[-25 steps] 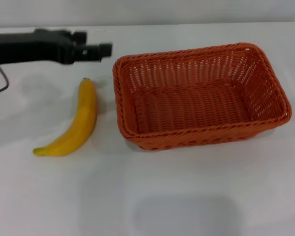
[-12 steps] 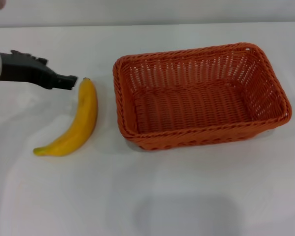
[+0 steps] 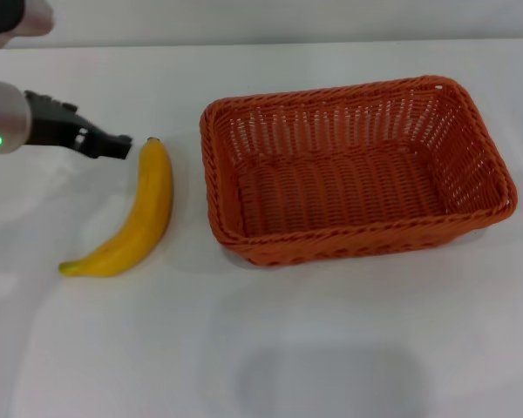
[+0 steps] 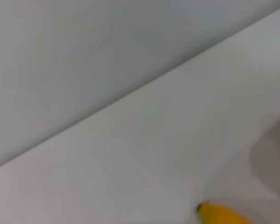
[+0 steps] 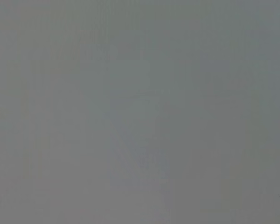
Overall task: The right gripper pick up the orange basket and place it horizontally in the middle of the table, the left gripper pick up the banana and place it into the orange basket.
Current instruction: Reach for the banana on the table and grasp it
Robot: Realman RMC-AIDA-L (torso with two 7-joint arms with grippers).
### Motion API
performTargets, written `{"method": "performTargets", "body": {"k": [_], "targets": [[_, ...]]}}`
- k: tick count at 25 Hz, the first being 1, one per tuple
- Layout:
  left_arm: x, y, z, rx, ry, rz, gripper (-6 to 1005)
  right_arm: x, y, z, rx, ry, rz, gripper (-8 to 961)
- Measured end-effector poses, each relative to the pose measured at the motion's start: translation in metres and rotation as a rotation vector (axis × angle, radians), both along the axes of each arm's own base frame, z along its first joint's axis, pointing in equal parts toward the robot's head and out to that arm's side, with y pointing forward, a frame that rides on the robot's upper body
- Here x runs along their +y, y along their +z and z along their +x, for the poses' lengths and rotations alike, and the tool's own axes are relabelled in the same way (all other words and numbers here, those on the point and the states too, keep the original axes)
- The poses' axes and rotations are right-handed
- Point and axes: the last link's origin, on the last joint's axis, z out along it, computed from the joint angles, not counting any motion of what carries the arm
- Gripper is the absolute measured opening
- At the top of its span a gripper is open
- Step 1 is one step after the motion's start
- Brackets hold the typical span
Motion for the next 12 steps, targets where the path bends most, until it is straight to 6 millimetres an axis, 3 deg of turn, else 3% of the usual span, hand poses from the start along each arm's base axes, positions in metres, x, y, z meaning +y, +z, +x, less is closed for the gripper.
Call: {"method": "performTargets", "body": {"k": [7,12], "targets": [[0.0,-0.011,0.031,-0.104,-0.063,-0.015,807,-0.002,-0.001,0.002,0.0,-0.007,-0.004,801],[-0.006,-0.01,0.04,-0.136,-0.044,-0.021,807,-0.002,-0.001,0.003,-0.001,-0.008,-0.005,801]]}}
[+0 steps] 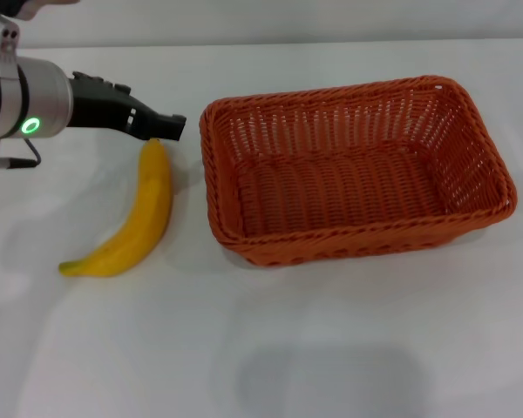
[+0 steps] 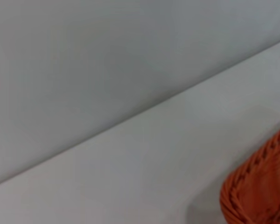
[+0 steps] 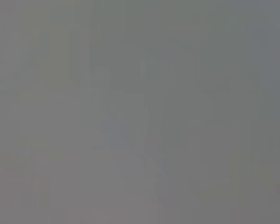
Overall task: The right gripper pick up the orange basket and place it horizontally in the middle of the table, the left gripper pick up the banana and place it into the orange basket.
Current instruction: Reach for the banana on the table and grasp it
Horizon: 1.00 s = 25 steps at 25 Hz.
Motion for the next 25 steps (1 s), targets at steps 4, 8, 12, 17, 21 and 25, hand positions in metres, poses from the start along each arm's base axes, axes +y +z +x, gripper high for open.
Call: {"method": "performTargets", "body": {"k": [4,8,12,17,21,25], "targets": [[-0.007,0.0,-0.001,0.018,0.035,-0.032,806,0.0,0.001,0.002,0.001,-0.01,0.001,801],[-0.016,0.003,-0.003,0.022,0.057,-0.035,806,0.0,0.003,0.004,0.0,-0.018,0.002,801],[-0.023,0.005,-0.008,0.087,0.097,-0.023,805,0.0,0.003,0.004,-0.003,-0.024,0.0,801],[-0.029,-0.002,-0.015,0.143,0.131,-0.034,805,0.002,0.002,0.004,-0.007,-0.025,-0.004,801],[-0.032,-0.004,-0.021,0.145,0.147,-0.03,804,0.002,0.002,0.003,-0.007,-0.021,-0.005,801],[-0.034,-0.006,-0.022,0.143,0.153,-0.031,804,0.002,0.002,0.003,-0.006,-0.022,-0.005,801]]}}
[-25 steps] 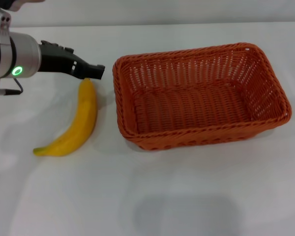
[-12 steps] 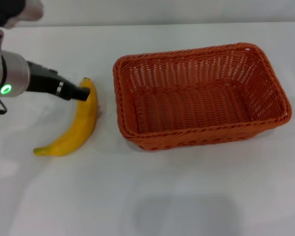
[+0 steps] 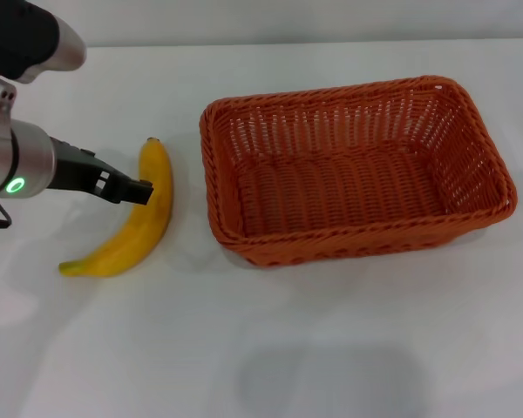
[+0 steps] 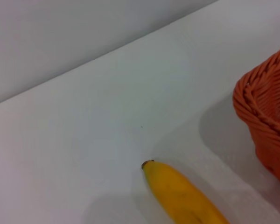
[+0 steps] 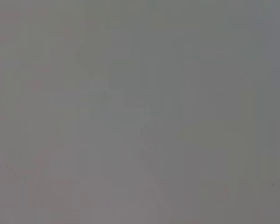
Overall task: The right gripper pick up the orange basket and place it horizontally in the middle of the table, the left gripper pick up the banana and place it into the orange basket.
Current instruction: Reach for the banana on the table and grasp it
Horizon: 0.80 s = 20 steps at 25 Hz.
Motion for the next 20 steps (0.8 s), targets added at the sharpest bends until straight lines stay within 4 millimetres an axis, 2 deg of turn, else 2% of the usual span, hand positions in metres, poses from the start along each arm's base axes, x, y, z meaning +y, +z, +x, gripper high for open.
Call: {"method": "performTargets", "body": {"k": [20], "targets": [[-0.009,-0.014,-0.005,-0.033,0.03,0.025,801,-0.002,0.0,0.002,0.023,-0.004,-0.001,801]]}}
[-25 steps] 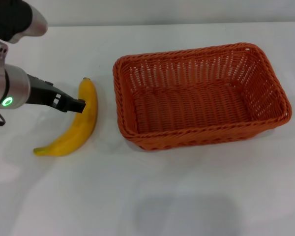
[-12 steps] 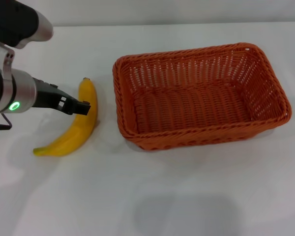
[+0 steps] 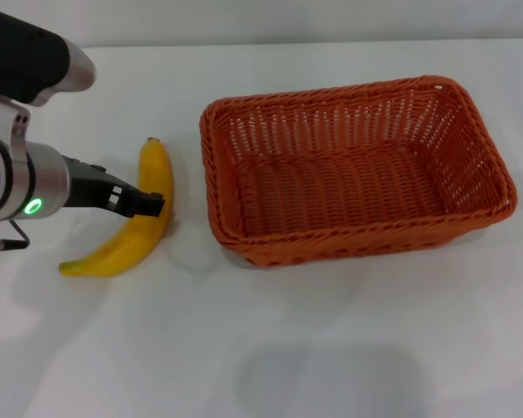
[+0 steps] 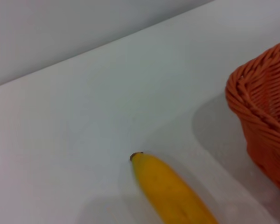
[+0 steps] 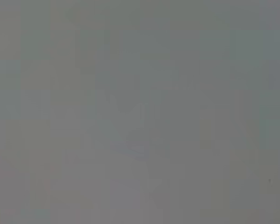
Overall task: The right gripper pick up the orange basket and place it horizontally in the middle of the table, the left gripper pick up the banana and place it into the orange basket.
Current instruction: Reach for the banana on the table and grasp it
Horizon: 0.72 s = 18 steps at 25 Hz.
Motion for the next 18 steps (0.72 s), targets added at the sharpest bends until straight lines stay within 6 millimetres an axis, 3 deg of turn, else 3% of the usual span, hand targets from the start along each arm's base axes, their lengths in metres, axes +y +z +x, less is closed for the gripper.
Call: {"method": "performTargets", "body": {"k": [18], "targets": [[-0.004,-0.016,-0.017,-0.032,0.046,0.015,799,0.0,-0.005,-0.002,0.0,0.008,-0.013,801]]}}
